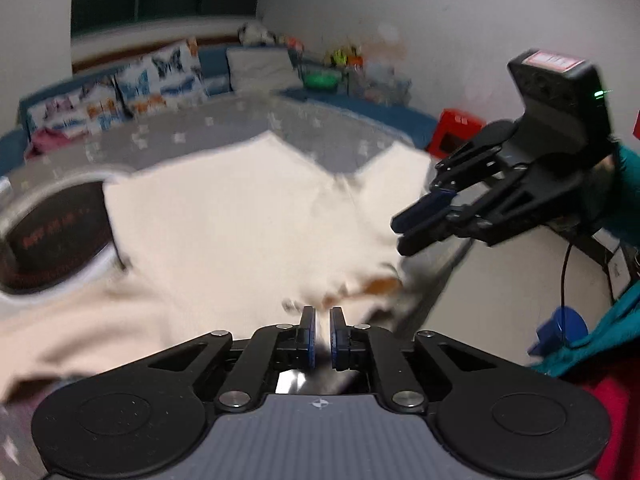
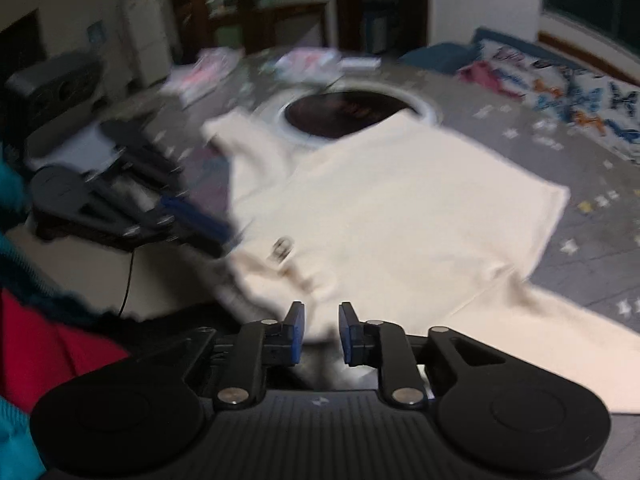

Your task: Fold clothes

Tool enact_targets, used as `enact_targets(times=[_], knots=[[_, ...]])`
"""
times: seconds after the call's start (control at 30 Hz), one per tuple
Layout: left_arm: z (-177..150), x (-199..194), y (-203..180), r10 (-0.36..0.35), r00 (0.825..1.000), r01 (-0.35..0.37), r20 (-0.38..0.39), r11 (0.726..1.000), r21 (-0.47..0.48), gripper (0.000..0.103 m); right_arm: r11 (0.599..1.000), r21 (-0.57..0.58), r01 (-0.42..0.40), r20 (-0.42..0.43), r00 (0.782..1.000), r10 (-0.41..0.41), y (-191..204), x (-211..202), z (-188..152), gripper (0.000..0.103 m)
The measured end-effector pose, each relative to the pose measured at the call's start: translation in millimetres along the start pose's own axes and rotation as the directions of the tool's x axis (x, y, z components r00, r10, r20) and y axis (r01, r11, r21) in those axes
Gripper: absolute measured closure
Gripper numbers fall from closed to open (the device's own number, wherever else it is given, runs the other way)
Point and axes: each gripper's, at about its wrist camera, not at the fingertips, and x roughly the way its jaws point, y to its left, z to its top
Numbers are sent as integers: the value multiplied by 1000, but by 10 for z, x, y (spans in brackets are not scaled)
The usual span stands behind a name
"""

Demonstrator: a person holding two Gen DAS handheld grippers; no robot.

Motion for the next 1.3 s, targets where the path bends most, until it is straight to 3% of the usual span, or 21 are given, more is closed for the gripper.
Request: enact_targets(times=[0.2,0.47,0.67,0.87,1.3], knots=[[213,248,332,112,992,-106,51,988,-109,95,974,110,198,57,977,-205,-441,195,144,80],[230,818,652,197,980,-199,-28,965,-172,95,945,100,311,0,950,-312,-632,648,115,73],[153,834,745,192,980,-198,-47,961,-194,95,941,127,314,-53,950,-309,-678,560,-17,72],[219,828,755,198,979,-202,-38,960,-196,93,943,132,306,-18,952,-306,-703,566,156,67],[345,952,971,208,976,-217,-63,949,-227,92,939,194,285,-54,959,-279,-1183,785,359,68]])
